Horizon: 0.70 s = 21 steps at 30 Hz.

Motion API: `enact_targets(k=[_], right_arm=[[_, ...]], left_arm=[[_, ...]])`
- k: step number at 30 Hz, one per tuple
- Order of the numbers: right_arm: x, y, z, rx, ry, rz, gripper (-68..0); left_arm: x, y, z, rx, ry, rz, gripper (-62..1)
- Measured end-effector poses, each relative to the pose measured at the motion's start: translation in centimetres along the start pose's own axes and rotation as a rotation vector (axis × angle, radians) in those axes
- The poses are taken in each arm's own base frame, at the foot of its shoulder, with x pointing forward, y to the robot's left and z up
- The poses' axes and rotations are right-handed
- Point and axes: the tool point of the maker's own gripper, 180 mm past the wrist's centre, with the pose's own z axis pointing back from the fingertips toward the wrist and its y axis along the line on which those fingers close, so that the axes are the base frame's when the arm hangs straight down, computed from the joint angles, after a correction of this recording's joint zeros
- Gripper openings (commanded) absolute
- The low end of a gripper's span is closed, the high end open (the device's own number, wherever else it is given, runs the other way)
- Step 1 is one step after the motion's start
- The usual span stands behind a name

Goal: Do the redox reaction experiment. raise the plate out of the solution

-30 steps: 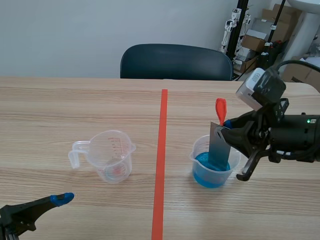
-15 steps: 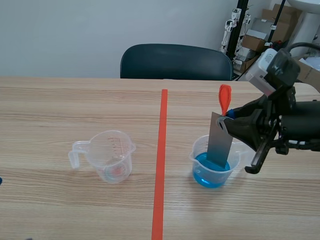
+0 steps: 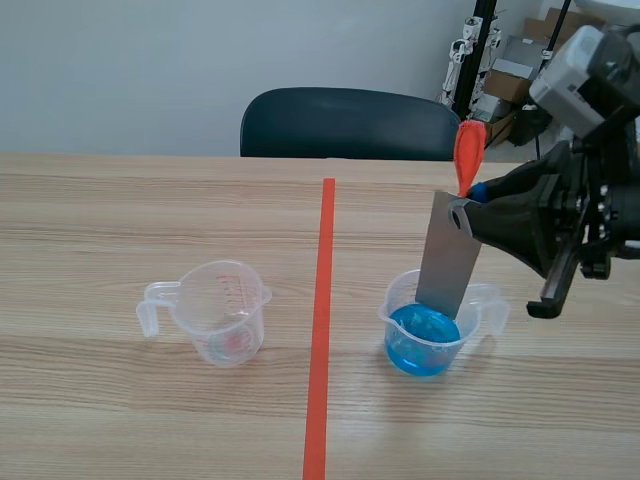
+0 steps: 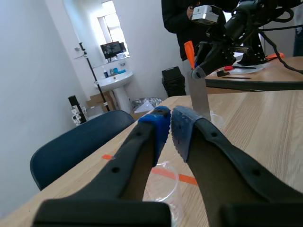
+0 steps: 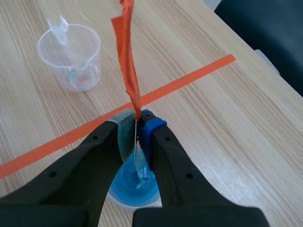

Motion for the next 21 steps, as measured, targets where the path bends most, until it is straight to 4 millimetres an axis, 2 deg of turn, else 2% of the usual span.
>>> enact_targets(k=[5, 8, 14, 17, 21], right_arm=[[0.8, -0.9, 0.7, -0.013, -0.019, -0.003, -66.9], [1.9, -0.7, 1.1, 0.000, -0.052, 0.007, -66.9], [3.5, 0.2, 1.7, 0.039, -0.072, -0.001, -66.9], [4.3, 0.2, 2.0, 0.046, -0.097, -0.034, -66.9], [5.0, -0.1, 2.3, 0.041, -0.113, -0.063, -66.9]], left_arm=[[-2.6, 1.1, -2.5, -0.065, 0.154, -0.032, -58.3], [-4.3, 1.5, -3.9, -0.110, 0.246, -0.015, -58.3], [-8.0, 0.7, -6.6, -0.206, 0.364, -0.013, -58.3], [-8.9, 0.0, -7.9, -0.250, 0.374, -0.012, -58.3], [-9.7, 0.3, -9.8, -0.276, 0.385, -0.042, -58.3]])
